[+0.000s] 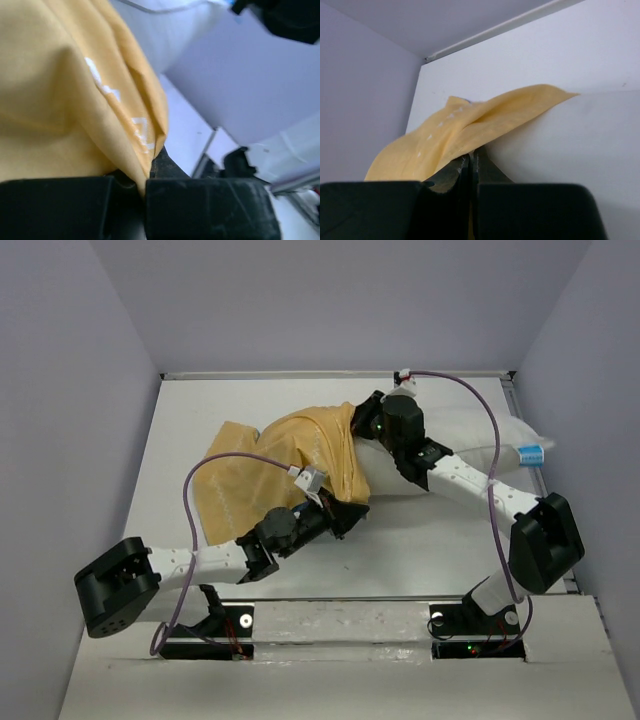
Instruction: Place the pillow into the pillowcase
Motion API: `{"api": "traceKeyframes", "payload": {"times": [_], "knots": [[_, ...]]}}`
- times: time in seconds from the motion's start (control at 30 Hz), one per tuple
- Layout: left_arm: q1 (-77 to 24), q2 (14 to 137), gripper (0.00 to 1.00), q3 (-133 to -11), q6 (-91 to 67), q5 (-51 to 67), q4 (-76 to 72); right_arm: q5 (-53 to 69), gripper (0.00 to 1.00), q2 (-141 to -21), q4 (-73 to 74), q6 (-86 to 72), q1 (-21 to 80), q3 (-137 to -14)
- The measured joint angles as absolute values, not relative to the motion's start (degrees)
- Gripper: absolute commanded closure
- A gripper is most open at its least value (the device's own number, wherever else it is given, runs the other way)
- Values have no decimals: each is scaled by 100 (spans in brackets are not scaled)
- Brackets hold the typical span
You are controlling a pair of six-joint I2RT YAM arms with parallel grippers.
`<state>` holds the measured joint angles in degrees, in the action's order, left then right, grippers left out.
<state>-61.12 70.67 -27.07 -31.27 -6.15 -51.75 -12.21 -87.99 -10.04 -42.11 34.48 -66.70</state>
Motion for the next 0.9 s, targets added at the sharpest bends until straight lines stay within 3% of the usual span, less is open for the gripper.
{"api": "traceKeyframes", "payload": {"times": [0.07, 0.1, 0.2, 0.23, 0.4, 0.47, 0.5, 0.63, 0.77, 0.9], "knots": [[-6189, 6958, 77, -2421, -3527, -261, -5778, -1160, 100, -8873, -1201, -4318, 3522, -6665], [-6193, 7013, 53, -2359, -3658, -158, -5940, -1184, 100, -8901, -1284, -4353, 3618, -6652], [-6226, 7279, 8, -2224, -4016, 187, -6322, -1365, 100, -8899, -1529, -4368, 3903, -6508], [-6259, 7384, 1, -2206, -4058, 274, -6379, -1415, 100, -8890, -1599, -4370, 3986, -6434], [-6252, 6884, 1, -2198, -3994, 416, -5601, -1455, 100, -8722, -1752, -4327, 4123, -6016], [-6252, 6189, 1, -2200, -3887, 401, -5002, -1413, 75, -8521, -1769, -4327, 4139, -5658], [-6250, 5747, 1, -2217, -3841, 416, -4707, -1374, 57, -8447, -1756, -4303, 4145, -5522], [-6252, 4257, 1, -2738, -3651, 554, -3341, -1179, 26, -8232, -1514, -4167, 4167, -5264], [-6226, 3848, 1, -3881, -3404, 183, -2029, -1022, 26, -7623, -762, -3767, 4167, -5245], [-5771, 4362, 1, -5221, -3055, -593, -1055, -1000, 29, -6681, 257, -3170, 4165, -5306]]}}
